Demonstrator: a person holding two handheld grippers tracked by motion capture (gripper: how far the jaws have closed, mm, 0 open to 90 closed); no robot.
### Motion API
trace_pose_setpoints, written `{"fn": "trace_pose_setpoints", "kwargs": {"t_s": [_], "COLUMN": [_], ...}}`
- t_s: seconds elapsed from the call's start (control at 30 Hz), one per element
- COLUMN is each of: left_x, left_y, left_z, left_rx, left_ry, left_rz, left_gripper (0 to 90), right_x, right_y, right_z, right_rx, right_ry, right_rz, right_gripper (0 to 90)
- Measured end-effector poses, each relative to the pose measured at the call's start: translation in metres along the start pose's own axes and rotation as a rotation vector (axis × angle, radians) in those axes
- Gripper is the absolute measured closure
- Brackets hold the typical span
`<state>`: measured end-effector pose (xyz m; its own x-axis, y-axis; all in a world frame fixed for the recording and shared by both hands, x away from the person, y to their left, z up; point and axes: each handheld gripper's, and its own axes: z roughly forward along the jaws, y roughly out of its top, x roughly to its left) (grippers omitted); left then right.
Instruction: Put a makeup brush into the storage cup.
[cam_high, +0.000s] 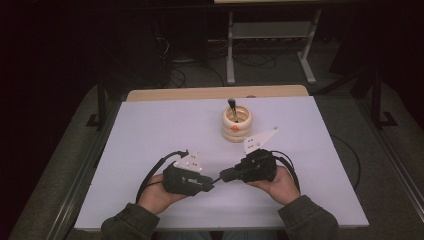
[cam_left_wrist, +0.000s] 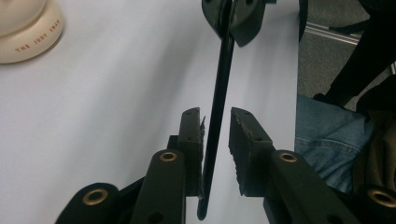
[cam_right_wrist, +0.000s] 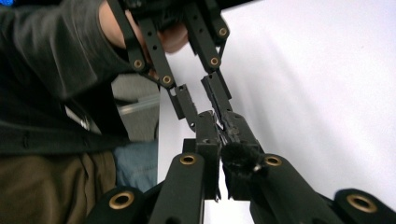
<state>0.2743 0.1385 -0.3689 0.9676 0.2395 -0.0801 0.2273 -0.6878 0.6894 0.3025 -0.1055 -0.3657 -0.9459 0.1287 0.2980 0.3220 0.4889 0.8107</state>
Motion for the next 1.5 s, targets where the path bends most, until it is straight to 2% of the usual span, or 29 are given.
{"fn": "trace_pose_setpoints", "kwargs": {"t_s": [0.1,0.17,0.23,0.3,0.33,0.47,0.5,0.63,0.83,0.97,1.03,1.1,1.2,1.5], "left_x": [-0.001,-0.003,-0.002,-0.002,-0.002,-0.001,0.001,0.003,0.003,0.002,0.002,0.003,0.003,0.003], "left_y": [0.0,0.0,0.0,0.0,0.001,0.0,0.0,-0.001,0.0,0.0,0.0,0.0,-0.001,-0.001], "left_z": [0.002,0.004,0.004,0.004,0.003,0.001,0.0,-0.003,-0.002,-0.001,-0.001,-0.001,-0.001,0.0], "left_rx": [0.009,0.011,0.017,0.016,0.014,-0.004,0.0,-0.023,-0.025,-0.023,-0.022,-0.016,-0.017,-0.013], "left_ry": [-0.008,-0.011,-0.012,-0.016,-0.017,-0.009,-0.005,0.004,0.002,-0.007,-0.005,0.01,0.018,0.024], "left_rz": [0.003,-0.008,0.011,0.006,0.015,-0.012,-0.002,-0.022,-0.014,-0.015,-0.018,-0.021,-0.029,-0.031], "left_gripper": [79.9,82.8,83.9,84.3,84.5,85.0,85.0,85.1,85.0,84.6,83.5,77.0,73.9,72.3], "right_x": [0.002,0.004,0.006,0.007,0.007,0.006,0.005,0.004,0.004,0.003,0.003,0.004,0.004,0.001], "right_y": [0.006,0.009,0.012,0.013,0.013,0.01,0.008,0.004,0.005,0.005,0.005,0.005,0.005,0.003], "right_z": [0.003,0.003,0.003,0.003,0.003,0.004,0.004,0.005,0.004,0.003,0.004,0.003,0.001,-0.005], "right_rx": [0.047,0.048,0.049,0.049,0.043,0.002,-0.005,-0.024,-0.077,-0.079,-0.078,-0.061,-0.043,0.004], "right_ry": [-0.012,-0.005,-0.004,-0.008,-0.006,-0.007,-0.013,-0.019,-0.03,-0.013,-0.008,-0.006,-0.02,-0.053], "right_rz": [-0.028,-0.034,-0.038,-0.038,-0.033,-0.023,-0.026,-0.017,-0.027,-0.023,-0.025,-0.032,-0.026,-0.006], "right_gripper": [84.5,84.5,84.5,84.2,83.7,76.3,75.0,74.3,79.4,83.6,83.9,84.4,84.4,84.5]}}
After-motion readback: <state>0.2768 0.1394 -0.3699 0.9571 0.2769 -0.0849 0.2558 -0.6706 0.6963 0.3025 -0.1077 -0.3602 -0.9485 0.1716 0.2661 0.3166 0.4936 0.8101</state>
